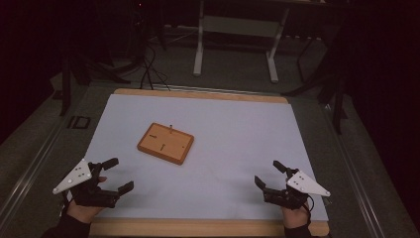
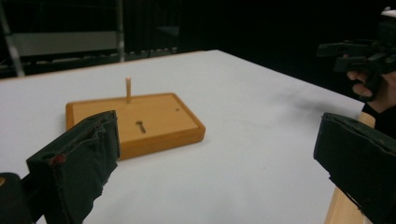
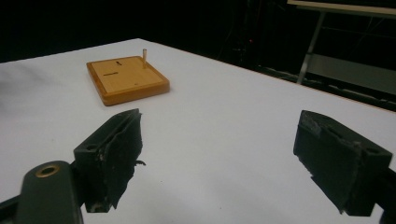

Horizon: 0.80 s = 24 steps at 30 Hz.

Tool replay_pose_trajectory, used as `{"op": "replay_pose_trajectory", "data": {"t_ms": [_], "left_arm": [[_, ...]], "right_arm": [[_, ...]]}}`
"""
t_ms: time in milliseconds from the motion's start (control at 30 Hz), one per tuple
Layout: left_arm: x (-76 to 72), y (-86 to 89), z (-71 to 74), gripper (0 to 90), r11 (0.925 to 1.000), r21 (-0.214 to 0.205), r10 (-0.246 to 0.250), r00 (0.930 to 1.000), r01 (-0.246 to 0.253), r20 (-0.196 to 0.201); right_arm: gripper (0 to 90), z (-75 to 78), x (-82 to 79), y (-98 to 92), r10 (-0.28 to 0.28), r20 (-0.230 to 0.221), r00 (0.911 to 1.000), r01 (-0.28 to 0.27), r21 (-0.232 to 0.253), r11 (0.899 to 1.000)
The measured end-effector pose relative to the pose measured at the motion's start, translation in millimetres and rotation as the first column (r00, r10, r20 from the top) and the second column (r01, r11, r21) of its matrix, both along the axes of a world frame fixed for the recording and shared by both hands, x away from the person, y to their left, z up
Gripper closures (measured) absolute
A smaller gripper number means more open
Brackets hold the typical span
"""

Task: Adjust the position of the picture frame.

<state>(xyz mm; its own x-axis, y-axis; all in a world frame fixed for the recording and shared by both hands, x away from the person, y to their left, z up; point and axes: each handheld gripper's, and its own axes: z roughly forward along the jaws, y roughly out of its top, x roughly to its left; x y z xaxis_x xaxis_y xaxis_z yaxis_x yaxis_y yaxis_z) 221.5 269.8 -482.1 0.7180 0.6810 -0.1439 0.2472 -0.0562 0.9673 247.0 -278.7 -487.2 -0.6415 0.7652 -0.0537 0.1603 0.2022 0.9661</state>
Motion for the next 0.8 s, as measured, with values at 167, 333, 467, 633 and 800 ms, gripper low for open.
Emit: {"op": "replay_pose_trajectory", "data": {"t_ms": [167,333,467,633,800], "left_arm": [[11.4,-4.9,5.2,1.0,1.0000,0.001,-0.005,0.9999,0.005,-0.010],[26.0,-11.8,10.9,1.0,0.9990,0.042,-0.014,0.9999,0.015,-0.009],[38.7,-14.7,11.7,1.0,0.9987,0.052,0.002,0.9997,-0.001,-0.024],[57.1,-19.5,9.4,1.1,0.9973,0.073,0.006,0.9987,-0.002,-0.051],[73.2,-26.5,8.9,1.1,0.9959,0.090,0.003,0.9980,0.003,-0.063]], "right_arm": [[14.8,1.3,-2.0,3.4,0.004,0.017,0.9999,-0.004,-0.003,1.000],[14.6,2.1,-2.8,4.1,0.005,0.026,0.9997,-0.005,0.005,1.000],[14.6,0.9,-1.3,4.2,0.024,0.016,0.9996,-0.024,0.009,1.000],[14.4,0.6,-1.8,6.9,0.042,0.009,0.9991,-0.042,0.002,0.999],[14.4,0.7,-2.5,7.2,0.031,0.022,0.9993,-0.031,-0.007,0.999]]}}
